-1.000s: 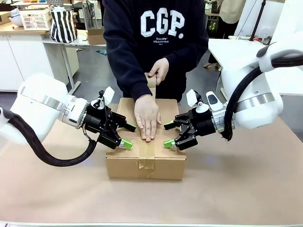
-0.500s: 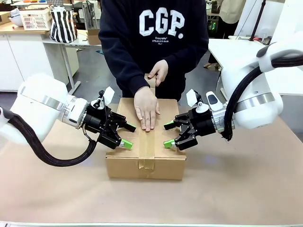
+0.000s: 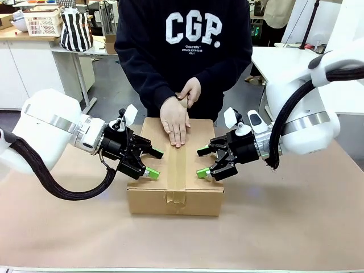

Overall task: Pack the gift set into the box.
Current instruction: Press and hold the closed box until the human finishes sealing it.

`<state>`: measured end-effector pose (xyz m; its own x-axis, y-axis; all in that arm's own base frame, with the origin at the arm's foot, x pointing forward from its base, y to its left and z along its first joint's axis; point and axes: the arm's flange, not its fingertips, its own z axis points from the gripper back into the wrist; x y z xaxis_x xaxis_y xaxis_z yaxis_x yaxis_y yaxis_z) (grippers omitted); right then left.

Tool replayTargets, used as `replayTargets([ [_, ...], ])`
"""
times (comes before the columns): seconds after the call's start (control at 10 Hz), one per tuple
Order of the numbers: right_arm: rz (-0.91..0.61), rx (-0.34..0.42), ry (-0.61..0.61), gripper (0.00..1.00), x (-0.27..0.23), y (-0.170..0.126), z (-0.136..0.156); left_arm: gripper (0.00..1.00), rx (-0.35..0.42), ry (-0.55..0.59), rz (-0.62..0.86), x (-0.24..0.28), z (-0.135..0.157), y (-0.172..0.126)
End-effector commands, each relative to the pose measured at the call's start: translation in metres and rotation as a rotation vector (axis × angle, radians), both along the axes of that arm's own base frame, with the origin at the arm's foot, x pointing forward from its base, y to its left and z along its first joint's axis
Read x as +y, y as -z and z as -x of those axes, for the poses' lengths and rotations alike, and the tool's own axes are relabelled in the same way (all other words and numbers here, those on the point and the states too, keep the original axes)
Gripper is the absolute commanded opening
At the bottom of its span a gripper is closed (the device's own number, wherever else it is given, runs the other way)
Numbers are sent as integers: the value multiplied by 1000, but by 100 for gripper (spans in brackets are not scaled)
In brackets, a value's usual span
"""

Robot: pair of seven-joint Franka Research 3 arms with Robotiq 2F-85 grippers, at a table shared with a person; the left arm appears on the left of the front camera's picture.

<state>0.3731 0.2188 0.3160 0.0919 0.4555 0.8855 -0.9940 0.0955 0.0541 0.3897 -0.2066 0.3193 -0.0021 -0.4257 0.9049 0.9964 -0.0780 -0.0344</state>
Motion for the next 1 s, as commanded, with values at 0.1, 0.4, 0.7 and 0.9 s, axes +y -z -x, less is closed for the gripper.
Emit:
replayTargets([
  [0.1, 16, -5, 5, 100, 0, 2, 2, 100, 4, 2, 1, 0, 1, 2],
  [0.4, 16, -5, 5, 100, 0, 2, 2, 100, 4, 2, 1, 0, 1, 2],
  [0.7, 16, -5, 5, 100, 0, 2, 2, 100, 4, 2, 1, 0, 1, 2],
  [0.9, 16, -5, 5, 100, 0, 2, 2, 100, 4, 2, 1, 0, 1, 2],
])
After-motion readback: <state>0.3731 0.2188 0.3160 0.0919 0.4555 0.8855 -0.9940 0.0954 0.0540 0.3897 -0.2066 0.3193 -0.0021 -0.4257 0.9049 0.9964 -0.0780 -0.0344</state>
